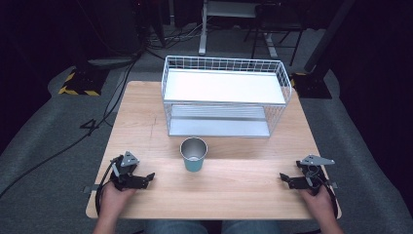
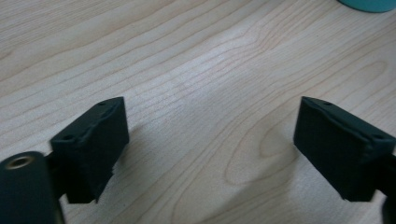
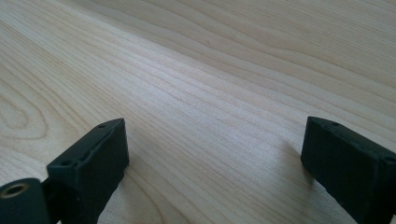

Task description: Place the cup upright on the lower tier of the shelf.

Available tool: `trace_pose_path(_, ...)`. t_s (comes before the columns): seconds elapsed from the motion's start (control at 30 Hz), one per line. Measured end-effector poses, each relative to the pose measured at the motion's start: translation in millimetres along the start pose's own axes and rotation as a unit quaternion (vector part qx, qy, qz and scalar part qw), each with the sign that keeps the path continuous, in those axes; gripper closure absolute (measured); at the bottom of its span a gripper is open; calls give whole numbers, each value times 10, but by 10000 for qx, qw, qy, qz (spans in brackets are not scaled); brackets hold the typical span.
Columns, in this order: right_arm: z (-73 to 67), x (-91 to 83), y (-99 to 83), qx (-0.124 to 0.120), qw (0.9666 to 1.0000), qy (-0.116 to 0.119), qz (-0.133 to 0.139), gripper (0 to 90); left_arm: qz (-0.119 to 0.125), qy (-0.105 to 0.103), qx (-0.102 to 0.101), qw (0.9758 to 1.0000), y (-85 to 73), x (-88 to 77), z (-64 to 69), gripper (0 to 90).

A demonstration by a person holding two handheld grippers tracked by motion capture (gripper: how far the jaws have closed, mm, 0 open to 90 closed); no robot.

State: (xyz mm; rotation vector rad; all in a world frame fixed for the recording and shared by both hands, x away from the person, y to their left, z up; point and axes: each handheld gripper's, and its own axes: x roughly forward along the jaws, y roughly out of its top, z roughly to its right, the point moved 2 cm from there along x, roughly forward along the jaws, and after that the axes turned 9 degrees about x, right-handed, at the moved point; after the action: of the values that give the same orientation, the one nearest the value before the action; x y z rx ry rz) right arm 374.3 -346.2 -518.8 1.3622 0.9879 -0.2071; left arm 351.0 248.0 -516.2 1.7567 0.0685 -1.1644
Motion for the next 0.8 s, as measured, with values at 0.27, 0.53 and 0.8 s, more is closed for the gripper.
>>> trace_pose_path(0.27, 0, 6, 6, 18, 10000, -37, -1, 77, 612, -143, 39, 9980, 95, -101, 93, 160)
trace_pose_path(0.53, 0, 6, 6, 18, 10000, -36, -1, 77, 1537, -376, 78, 9874, 254, -142, 277, 167)
trace_pose_path(0.8, 1, 6, 6, 13, 10000, -37, -1, 77, 1868, -777, 75, 9793, 425, -40, 488, 161)
